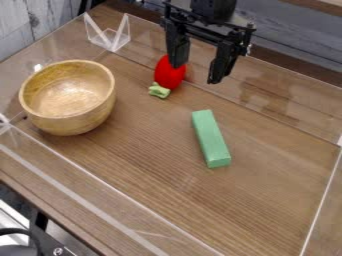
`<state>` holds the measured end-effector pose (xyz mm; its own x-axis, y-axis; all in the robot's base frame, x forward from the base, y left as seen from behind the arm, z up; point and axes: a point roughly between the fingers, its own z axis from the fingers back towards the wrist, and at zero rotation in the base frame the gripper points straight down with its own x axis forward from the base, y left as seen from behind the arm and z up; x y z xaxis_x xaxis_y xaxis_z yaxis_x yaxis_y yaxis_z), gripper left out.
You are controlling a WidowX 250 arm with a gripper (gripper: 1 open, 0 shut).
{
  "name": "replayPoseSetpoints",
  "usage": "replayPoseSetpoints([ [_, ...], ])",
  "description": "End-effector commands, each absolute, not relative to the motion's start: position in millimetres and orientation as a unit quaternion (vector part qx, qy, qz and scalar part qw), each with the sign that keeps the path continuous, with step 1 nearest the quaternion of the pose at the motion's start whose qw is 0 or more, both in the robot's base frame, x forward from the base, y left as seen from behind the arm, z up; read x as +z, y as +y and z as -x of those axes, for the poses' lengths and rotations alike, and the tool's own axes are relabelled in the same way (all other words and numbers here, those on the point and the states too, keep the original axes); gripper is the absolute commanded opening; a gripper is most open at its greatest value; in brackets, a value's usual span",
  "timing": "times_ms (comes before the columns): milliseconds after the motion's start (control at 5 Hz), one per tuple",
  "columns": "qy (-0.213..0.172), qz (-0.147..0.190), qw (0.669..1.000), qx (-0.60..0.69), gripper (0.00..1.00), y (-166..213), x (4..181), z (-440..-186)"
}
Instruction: Put the green block in the brown bowl
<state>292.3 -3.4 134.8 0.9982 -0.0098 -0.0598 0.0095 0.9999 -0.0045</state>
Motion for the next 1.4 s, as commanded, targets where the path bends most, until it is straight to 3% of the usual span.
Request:
replayPoseSetpoints([
  [0, 0.037, 0.009, 0.998, 0.044, 1.00, -1.8, 134.5, -287.7],
  [200, 0.043, 0.018, 0.994, 0.100, 1.00, -0.2, 133.5, -282.1],
  [400, 0.042, 0.027, 0.990, 0.133, 1.00, -4.1, 115.4, -274.6],
  [800, 0.017, 0.057, 0.978, 0.198, 1.00, -24.4, 83.2, -268.1],
  [1200, -0.015, 0.076, 0.944, 0.320, 1.00, -31.6, 68.6, -275.6],
])
